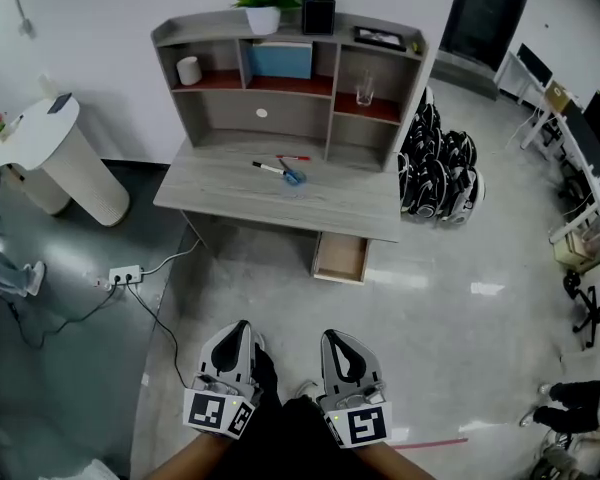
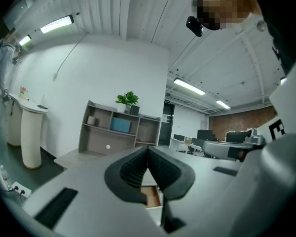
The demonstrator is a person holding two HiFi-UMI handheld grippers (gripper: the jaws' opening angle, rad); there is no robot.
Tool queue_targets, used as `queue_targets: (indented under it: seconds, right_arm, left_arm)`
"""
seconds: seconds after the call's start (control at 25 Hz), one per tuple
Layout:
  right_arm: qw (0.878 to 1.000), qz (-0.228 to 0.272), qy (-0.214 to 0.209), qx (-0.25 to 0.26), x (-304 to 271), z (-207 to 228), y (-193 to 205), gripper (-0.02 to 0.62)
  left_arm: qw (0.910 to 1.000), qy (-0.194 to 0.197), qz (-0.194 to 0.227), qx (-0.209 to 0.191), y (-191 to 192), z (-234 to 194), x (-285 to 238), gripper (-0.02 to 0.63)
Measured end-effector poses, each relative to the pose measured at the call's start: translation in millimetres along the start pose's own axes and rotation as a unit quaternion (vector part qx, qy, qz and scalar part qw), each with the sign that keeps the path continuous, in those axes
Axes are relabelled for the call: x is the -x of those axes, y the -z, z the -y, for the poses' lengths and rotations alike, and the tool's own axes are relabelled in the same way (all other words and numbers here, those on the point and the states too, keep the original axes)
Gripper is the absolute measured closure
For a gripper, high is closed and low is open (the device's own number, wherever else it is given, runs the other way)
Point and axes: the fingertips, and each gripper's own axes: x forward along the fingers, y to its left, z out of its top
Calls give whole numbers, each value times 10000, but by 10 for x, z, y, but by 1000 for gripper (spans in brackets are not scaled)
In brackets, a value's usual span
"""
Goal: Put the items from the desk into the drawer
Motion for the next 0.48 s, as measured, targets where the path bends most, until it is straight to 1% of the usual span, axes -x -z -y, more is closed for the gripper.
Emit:
queue_targets:
  seconds: [0.12, 0.24, 0.36, 0.48]
  right_arm:
    - [10000, -15, -41, -67, -166, 67, 51, 577]
    - [10000, -86, -28, -35, -398, 131, 89, 577]
    - [9998, -194, -6, 6, -688, 173, 133, 577]
    - [9997, -256, 13, 49, -1037, 222, 142, 577]
  left_arm:
    - [10000, 95, 8, -6, 0, -37, -179, 594]
    - [9997, 240, 6, -95, -4, -97, -427, 594]
    - [9991, 371, 6, -227, -28, -221, -703, 594]
    - [9986, 463, -19, -246, -55, -399, -992, 594]
